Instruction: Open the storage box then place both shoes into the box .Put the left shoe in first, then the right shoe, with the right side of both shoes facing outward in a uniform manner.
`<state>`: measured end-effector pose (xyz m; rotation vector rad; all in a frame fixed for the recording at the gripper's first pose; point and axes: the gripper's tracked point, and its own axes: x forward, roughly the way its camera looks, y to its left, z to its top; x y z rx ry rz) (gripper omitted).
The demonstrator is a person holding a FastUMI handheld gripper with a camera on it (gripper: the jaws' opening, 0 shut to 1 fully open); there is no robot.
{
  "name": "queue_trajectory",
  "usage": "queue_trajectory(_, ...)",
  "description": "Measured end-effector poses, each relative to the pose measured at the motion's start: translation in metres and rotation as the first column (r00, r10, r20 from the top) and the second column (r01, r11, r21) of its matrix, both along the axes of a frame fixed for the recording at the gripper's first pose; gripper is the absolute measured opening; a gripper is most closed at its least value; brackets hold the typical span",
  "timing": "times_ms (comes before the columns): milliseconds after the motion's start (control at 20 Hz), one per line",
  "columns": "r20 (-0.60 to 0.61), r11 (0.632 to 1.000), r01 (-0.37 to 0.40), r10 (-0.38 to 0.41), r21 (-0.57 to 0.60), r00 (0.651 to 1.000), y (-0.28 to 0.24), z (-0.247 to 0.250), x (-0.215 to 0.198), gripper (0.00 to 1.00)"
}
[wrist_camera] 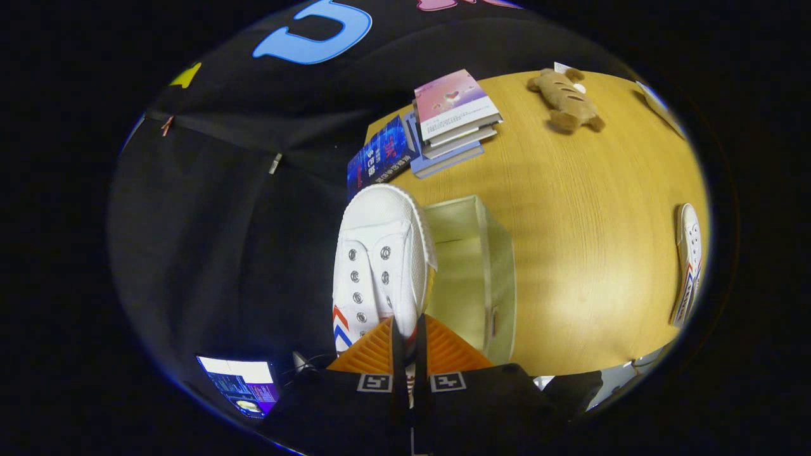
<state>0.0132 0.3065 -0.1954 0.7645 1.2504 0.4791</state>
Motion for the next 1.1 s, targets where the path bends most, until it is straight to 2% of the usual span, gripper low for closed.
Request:
queue_trajectory(350, -0.100, 0.977, -0.037, 0.016, -0.211, 0.995, 0.040, -0.070, -0.001, 0.07)
queue_trajectory(650, -0.148, 0.958, -0.058, 0.016, -0.281, 0.989, 0.070, -0.101, -0.006, 0.07)
queue_trajectory(800, -0.163, 0.936, -0.099, 0.046, -0.338, 0.986, 0.071, -0.119, -0.014, 0.07)
queue_trajectory(950, -0.210, 0.929, -0.160, 0.092, -0.334, 0.973, 0.072, -0.131, -0.031, 0.07)
queue_trajectory(1100, -0.208, 0.928, -0.182, 0.117, -0.324, 0.971, 0.077, -0.134, -0.035, 0.10)
